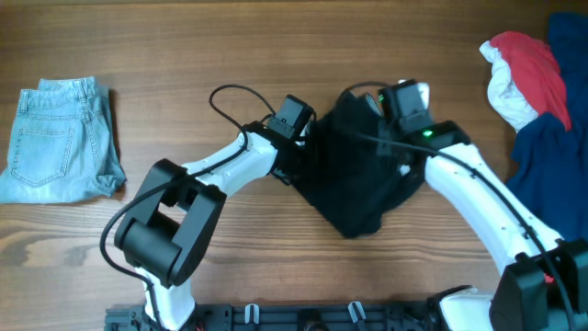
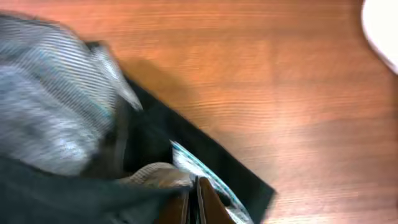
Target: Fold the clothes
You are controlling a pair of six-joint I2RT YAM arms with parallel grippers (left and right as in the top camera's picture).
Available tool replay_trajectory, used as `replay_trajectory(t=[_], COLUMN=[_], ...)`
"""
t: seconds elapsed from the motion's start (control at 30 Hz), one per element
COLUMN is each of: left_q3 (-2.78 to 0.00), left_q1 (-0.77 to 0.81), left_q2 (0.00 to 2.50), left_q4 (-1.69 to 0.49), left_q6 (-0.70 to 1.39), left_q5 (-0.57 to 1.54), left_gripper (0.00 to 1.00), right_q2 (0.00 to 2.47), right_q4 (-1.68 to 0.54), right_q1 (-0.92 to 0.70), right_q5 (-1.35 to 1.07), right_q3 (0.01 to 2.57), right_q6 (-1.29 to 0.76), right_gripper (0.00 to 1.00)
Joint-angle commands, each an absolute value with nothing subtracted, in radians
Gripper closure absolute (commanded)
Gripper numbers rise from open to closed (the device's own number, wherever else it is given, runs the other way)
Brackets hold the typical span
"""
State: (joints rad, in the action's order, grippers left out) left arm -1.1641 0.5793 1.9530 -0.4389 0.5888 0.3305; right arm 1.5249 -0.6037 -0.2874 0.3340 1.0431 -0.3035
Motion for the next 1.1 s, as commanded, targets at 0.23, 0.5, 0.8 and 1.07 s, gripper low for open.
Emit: replay_trajectory(t=[0.23, 0.5, 0.8, 1.07], left_q3=[-1.125, -1.125, -1.125, -1.125], left_q1=[0.581, 0.581, 0.581, 0.581], left_q2=[2.047, 2.047, 2.047, 2.047], left_q4=[-0.467, -0.467, -0.467, -0.469], left_q6=[0.585, 0.585, 0.585, 0.585], left_q5=[0.275, 0.271, 0.271, 0.271], left_gripper=[0.74, 0.73, 0.73, 0.73], right_q2=[1.545, 1.496, 1.524, 1.554], right_q4=[-0.735, -0.898, -0.648, -0.592], right_q1=[-0.177, -0.198, -0.22, -0.22], right_q5=[0.307, 0.133, 0.164, 0.324], right_q3=[1.066, 0.984, 0.871, 0.871], right_q6=[-0.186, -0.249, -0.303, -0.524], right_gripper=[0.96, 0.73, 0.47, 0.89])
